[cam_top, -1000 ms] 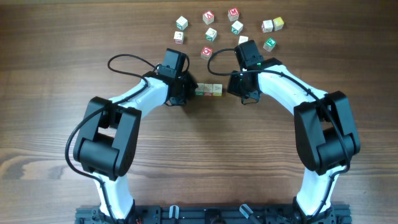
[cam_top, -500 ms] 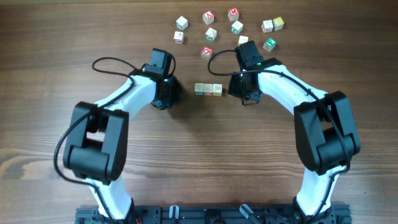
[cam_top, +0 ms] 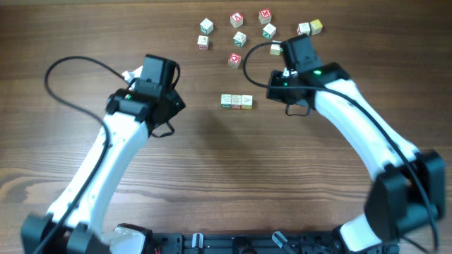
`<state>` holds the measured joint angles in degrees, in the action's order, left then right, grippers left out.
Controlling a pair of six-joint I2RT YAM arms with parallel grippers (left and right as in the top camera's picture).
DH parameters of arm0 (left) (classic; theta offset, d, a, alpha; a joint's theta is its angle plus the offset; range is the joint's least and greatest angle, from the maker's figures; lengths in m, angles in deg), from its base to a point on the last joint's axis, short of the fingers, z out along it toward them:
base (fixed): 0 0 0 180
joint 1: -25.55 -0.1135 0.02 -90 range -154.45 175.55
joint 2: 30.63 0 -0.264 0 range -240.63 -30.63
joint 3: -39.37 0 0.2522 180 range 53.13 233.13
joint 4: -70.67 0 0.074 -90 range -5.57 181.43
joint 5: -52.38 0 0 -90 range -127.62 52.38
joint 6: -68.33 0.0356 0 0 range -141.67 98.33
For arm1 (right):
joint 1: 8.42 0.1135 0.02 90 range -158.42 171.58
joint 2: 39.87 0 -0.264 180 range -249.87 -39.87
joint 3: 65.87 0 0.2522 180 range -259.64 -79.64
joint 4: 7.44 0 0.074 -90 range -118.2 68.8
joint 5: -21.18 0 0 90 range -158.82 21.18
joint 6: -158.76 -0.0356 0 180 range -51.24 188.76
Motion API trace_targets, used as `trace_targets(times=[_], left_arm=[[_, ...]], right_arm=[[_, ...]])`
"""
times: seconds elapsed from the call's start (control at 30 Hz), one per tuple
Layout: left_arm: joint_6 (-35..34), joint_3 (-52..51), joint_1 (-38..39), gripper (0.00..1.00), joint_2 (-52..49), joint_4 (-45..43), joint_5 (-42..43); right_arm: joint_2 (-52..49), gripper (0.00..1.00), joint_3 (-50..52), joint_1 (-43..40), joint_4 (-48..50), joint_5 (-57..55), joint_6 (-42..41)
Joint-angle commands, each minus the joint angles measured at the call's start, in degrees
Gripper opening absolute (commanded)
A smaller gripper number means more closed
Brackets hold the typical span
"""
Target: Form a horizontal line
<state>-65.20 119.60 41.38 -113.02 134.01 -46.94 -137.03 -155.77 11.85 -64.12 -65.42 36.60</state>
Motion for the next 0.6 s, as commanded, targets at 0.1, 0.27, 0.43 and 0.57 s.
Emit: trace_targets(times=[0.1, 0.27, 0.43, 0.57], left_arm=[[1.11, -0.26, -0.24, 0.04, 11.61, 7.02, -3.65], [1.11, -0.26, -0.20, 0.04, 18.78, 12.50, -4.07], [1.07, -0.28, -0.20, 0.04, 26.64, 17.64, -4.48], [0.68, -0.28, -0.20, 0.04, 33.88, 20.79, -4.55]], right_arm=[[13.25, 0.05, 0.35, 0.35, -5.88, -4.50, 2.14], [20.57, 0.04, 0.35, 0.35, -11.21, -6.69, 2.16], [27.21, 0.04, 0.35, 0.35, -16.35, -7.56, 2.14], [32.33, 0.04, 0.35, 0.35, -18.99, -7.56, 2.03]])
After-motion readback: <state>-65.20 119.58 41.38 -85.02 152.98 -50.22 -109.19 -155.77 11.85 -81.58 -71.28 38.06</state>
